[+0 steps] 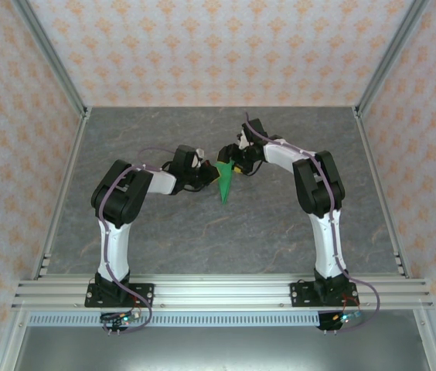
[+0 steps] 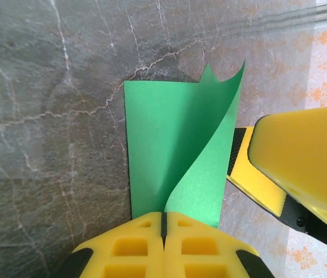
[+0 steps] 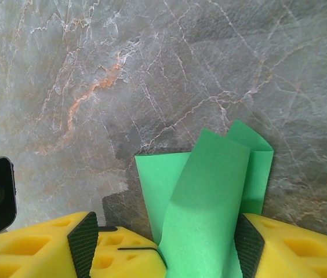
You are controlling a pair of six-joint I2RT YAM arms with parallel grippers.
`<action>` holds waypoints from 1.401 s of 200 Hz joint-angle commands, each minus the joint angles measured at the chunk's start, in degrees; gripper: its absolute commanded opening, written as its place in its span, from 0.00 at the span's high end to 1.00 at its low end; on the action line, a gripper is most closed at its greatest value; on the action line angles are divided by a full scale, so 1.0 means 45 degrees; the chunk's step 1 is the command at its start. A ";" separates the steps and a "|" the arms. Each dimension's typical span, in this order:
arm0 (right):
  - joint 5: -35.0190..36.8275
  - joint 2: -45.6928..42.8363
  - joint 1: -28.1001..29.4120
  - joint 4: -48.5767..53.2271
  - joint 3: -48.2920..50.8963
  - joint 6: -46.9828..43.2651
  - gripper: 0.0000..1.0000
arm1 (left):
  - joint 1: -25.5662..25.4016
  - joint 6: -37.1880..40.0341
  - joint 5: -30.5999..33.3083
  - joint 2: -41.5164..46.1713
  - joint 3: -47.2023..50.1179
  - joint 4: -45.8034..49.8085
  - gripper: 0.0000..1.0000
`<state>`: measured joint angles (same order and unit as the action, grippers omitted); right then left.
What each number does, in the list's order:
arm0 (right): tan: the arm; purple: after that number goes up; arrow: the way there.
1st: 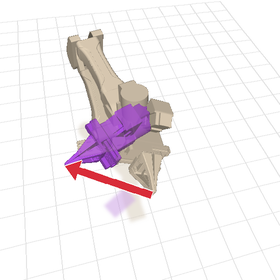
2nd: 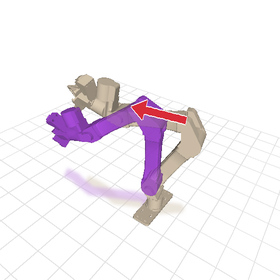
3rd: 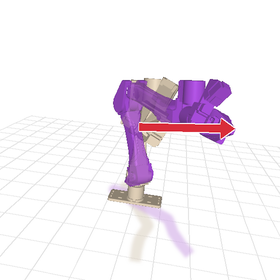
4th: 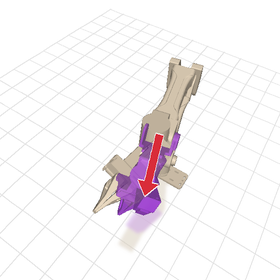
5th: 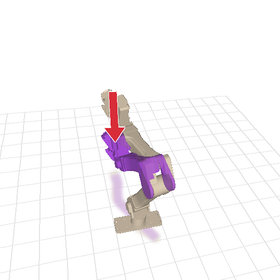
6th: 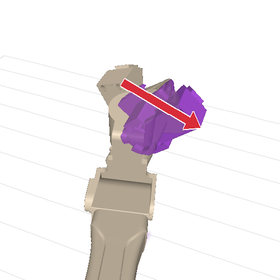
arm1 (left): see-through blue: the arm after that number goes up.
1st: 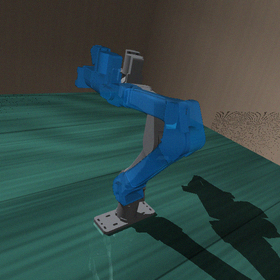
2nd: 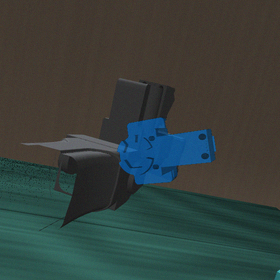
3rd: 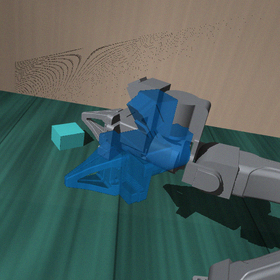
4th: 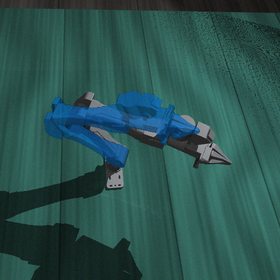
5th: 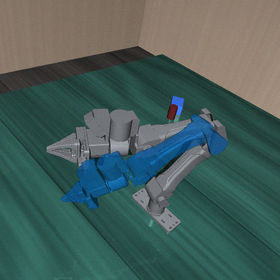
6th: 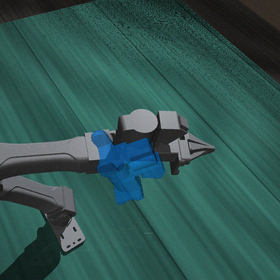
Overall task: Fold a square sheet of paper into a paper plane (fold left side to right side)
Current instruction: Fold the wing for the fifth time at the center of the table.
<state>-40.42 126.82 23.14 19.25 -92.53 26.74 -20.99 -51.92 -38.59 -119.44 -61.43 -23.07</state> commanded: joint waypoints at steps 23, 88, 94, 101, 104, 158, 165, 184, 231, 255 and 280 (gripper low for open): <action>0.1430 -0.1626 -0.0166 0.0967 -0.0299 -0.0256 0.33 | 0.0114 0.0409 0.0460 -0.0396 0.0561 0.0497 1.00; -0.0124 -0.1900 0.0224 -0.0555 0.1430 0.0773 0.82 | 0.0114 0.0567 0.0754 -0.0353 0.0448 0.0879 1.00; -0.0137 -0.1811 0.0232 -0.0621 0.1493 0.0843 0.84 | 0.0114 0.0562 0.0799 -0.0343 0.0432 0.0907 1.00; -0.0138 -0.1737 0.0230 -0.0733 0.1536 0.0915 0.84 | 0.0114 0.0576 0.0860 -0.0353 0.0418 0.0974 1.00; -0.0138 -0.1694 0.0240 -0.0765 0.1556 0.0920 0.84 | 0.0114 0.0580 0.0892 -0.0353 0.0417 0.1009 1.00; -0.0343 -0.1012 0.0260 -0.0879 0.1386 0.0933 0.85 | 0.0114 0.0733 0.1231 -0.0383 0.0321 0.1521 1.00; -0.0353 -0.0942 0.0259 -0.0844 0.1325 0.0918 0.85 | 0.0114 0.0747 0.1265 -0.0375 0.0330 0.1565 1.00; -0.0375 -0.0691 0.0253 -0.0759 0.1145 0.0857 0.85 | 0.0114 0.0793 0.1327 -0.0380 0.0313 0.1683 1.00; -0.0337 -0.0255 0.0250 -0.0697 0.0950 0.0713 0.85 | 0.0114 0.0865 0.1592 -0.0414 0.0311 0.2011 1.00; -0.0406 -0.0179 0.0258 -0.0989 0.1023 0.0739 0.85 | 0.0134 0.0855 0.1690 -0.0475 0.0326 0.2087 1.00; -0.0378 -0.0080 0.0250 -0.1137 0.1069 0.0749 0.85 | 0.0172 0.0801 0.1717 -0.0509 0.0389 0.2041 1.00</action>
<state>-41.82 125.34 24.25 15.81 -86.35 30.39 -20.99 -50.43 -37.80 -119.44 -61.32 -22.94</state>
